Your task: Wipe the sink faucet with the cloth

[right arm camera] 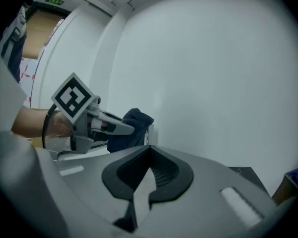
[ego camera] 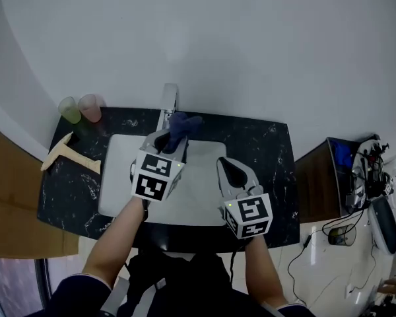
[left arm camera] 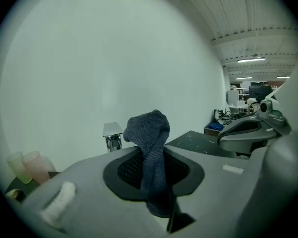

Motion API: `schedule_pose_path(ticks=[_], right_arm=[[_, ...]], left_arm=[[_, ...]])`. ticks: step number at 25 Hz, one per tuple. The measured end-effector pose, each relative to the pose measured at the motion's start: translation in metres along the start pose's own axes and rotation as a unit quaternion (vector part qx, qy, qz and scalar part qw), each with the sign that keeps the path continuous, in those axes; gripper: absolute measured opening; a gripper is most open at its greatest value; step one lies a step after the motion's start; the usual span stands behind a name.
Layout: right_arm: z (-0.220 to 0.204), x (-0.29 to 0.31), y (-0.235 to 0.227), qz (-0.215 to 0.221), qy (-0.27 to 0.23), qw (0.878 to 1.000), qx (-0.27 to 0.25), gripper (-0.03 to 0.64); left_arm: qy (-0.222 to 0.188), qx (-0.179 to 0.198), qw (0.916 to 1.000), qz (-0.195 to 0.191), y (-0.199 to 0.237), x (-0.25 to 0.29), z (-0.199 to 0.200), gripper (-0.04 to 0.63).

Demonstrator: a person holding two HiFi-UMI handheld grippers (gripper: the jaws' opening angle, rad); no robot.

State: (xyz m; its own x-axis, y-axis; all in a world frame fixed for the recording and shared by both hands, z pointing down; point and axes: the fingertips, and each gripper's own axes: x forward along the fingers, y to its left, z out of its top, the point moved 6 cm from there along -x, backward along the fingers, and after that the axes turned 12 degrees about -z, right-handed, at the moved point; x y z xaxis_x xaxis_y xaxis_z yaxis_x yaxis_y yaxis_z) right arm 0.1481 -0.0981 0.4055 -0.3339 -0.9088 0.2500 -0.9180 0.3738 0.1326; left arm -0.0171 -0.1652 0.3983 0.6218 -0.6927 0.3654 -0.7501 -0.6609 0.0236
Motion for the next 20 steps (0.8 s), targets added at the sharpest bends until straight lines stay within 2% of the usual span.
schedule_pose_path(ticks=[4, 8, 11, 15, 20], right_arm=[[-0.002, -0.015, -0.036, 0.053, -0.022, 0.998, -0.004, 0.006], [-0.011, -0.03, -0.061, 0.095, -0.027, 0.995, 0.006, 0.006], [-0.019, -0.035, -0.075, 0.113, -0.026, 0.993, 0.011, 0.005], [-0.025, -0.033, -0.089, 0.124, -0.02, 0.992, 0.01, 0.006], [-0.027, -0.029, -0.1, 0.13, -0.015, 0.991, 0.0, 0.006]], left_arm=[[0.01, -0.031, 0.9976, 0.061, -0.02, 0.026, -0.001, 0.072], [0.02, -0.092, 0.9903, 0.102, -0.027, 0.054, -0.014, 0.074], [0.018, -0.136, 0.9812, 0.136, -0.018, 0.074, -0.023, 0.072], [0.006, -0.171, 0.9689, 0.179, -0.001, 0.097, -0.032, 0.074], [0.0, -0.214, 0.9465, 0.242, 0.028, 0.119, -0.045, 0.072]])
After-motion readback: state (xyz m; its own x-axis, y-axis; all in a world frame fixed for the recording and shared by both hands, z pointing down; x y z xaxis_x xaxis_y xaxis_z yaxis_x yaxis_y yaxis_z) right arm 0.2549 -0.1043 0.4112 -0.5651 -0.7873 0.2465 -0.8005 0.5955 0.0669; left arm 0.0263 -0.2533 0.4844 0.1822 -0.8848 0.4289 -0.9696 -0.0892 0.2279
